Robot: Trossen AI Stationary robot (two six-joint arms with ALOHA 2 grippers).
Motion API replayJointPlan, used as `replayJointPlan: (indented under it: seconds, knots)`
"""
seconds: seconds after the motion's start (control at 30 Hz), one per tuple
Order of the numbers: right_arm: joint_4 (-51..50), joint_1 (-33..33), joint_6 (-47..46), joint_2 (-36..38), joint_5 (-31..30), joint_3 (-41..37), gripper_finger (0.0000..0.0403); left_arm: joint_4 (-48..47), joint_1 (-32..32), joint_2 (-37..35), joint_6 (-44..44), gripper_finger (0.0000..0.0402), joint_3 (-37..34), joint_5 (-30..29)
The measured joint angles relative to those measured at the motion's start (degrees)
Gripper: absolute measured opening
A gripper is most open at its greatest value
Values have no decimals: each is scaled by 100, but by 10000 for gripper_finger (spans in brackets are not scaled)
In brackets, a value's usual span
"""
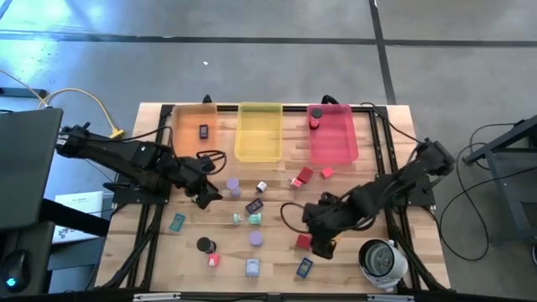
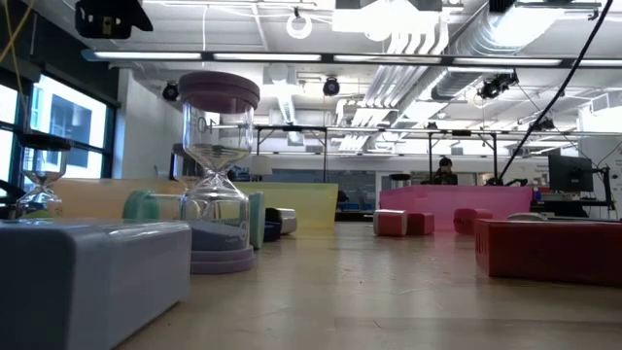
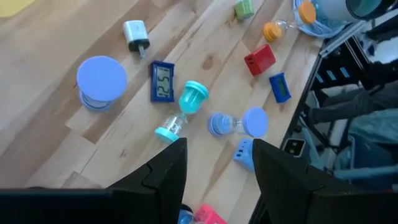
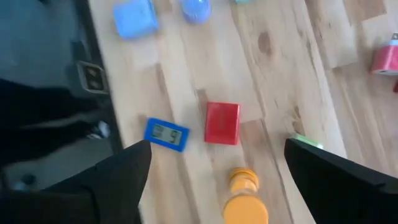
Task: Pick & Place Office items
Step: Put the bottom red charger adapter into the yellow bin
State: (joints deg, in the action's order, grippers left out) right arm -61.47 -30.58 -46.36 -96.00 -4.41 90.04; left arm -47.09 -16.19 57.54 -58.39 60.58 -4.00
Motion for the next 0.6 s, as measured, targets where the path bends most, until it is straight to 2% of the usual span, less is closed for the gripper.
replayJointPlan:
  seconds: [0.17, 0.27, 0.4, 0.6]
  knots:
    - [1, 92, 145, -580, 86, 0, 358, 2, -467, 0, -314, 175, 0, -605]
    - [-1, 187, 141, -918, 389, 0, 358, 4, -680, 0, -347, 175, 0, -845]
    - [1, 299, 31, -1280, 775, -2, 358, 4, -829, 0, -408, 175, 0, -989]
    - [268, 260, -52, -1665, 737, -4, 358, 4, -872, 0, -252, 175, 0, -984]
